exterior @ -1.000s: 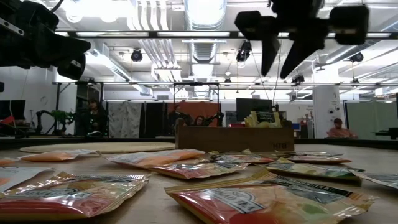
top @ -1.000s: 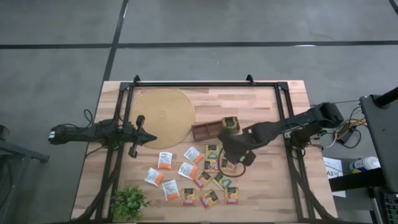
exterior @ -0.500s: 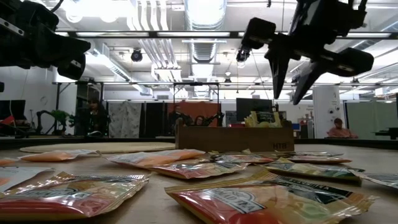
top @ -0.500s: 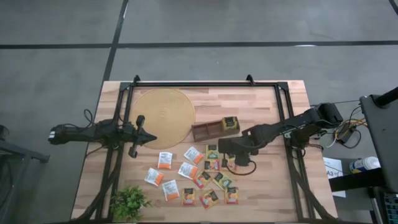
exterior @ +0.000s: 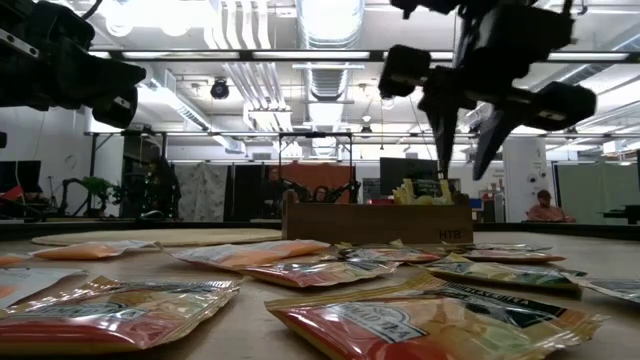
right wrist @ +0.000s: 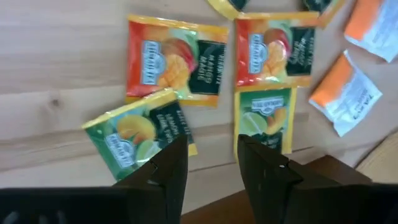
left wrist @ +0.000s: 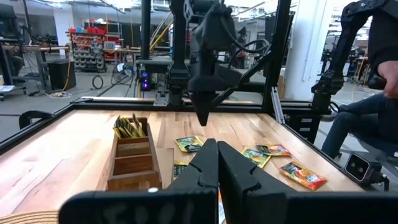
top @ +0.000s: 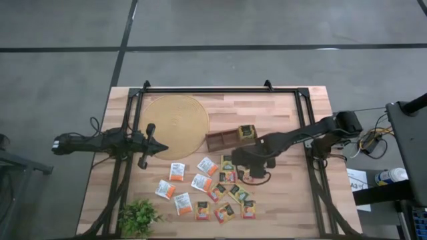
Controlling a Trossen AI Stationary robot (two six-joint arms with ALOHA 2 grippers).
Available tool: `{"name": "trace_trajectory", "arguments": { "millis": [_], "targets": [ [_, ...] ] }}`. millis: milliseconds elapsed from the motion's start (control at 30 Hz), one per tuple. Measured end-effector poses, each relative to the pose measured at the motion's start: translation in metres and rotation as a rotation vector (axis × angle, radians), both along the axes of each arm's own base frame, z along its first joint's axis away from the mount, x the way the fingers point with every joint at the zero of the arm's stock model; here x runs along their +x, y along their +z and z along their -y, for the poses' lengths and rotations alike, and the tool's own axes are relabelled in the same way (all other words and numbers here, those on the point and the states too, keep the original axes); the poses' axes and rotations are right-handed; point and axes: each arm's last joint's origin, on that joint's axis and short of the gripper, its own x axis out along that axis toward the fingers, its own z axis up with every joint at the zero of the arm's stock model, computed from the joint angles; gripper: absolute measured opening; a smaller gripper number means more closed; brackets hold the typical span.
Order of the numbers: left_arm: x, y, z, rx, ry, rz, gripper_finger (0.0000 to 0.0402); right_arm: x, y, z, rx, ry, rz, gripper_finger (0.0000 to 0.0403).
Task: Pick & Place Tea
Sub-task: Put the yellow tea bag into the right section of the wooden organizer
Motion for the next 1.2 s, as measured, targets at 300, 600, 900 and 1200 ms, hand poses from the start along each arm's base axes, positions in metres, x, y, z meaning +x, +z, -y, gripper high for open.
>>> {"name": "trace_trajectory", "arguments": {
  "millis": [300,600,900,1200],
  "targets": [
    [0.0,0.0,0.0,0.0,0.0,0.001,0.0,0.006,-0.016,0.004,0.015,-0.003,-0.032,0.0137],
    [0.0,0.0,0.0,0.0,0.0,0.001,0.0,0.008,-0.038,0.004,0.029,0.008,-0.071,0.0137],
    [0.0,0.0,0.0,0.0,0.0,0.001,0.0,0.008,-0.04,0.009,0.025,0.0,-0.073,0.0137],
    [0.0,0.0,0.0,0.0,0.001,0.001,0.0,0.011,-0.057,0.01,0.016,-0.006,-0.107,0.0137]
  ]
}}
